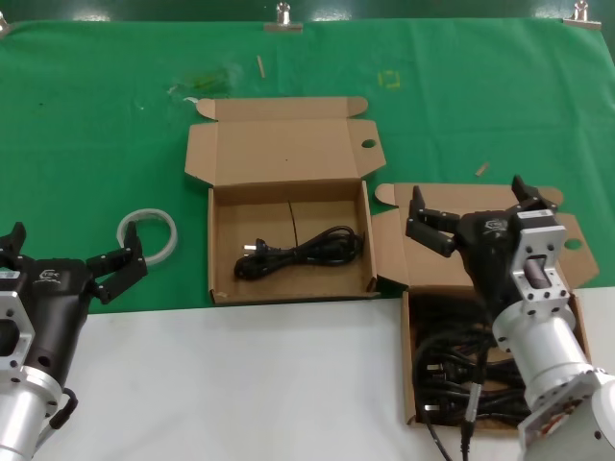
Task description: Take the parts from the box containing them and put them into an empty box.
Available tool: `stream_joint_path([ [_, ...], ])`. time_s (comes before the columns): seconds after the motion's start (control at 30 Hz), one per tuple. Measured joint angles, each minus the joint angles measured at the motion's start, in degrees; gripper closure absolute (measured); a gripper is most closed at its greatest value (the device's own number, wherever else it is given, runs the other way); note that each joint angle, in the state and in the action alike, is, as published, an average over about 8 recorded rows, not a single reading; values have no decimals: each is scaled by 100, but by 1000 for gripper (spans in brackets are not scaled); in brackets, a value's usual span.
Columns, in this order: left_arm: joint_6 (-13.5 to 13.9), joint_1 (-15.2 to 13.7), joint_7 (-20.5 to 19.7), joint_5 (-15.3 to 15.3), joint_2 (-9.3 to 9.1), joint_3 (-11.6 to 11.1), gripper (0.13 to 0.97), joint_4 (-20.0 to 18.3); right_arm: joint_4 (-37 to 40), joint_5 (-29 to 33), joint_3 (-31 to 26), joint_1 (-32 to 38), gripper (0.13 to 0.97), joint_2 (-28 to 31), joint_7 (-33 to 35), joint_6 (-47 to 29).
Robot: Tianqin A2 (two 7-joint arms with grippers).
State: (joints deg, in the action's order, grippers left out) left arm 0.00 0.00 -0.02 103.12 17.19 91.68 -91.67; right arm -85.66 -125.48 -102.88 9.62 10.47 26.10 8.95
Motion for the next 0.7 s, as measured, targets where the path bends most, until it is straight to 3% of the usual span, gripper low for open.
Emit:
stream_joint_path([
  [0.7, 0, 0, 1, 1, 0, 0, 132, 0, -412, 1533, 769, -661, 129, 0, -1789, -613],
])
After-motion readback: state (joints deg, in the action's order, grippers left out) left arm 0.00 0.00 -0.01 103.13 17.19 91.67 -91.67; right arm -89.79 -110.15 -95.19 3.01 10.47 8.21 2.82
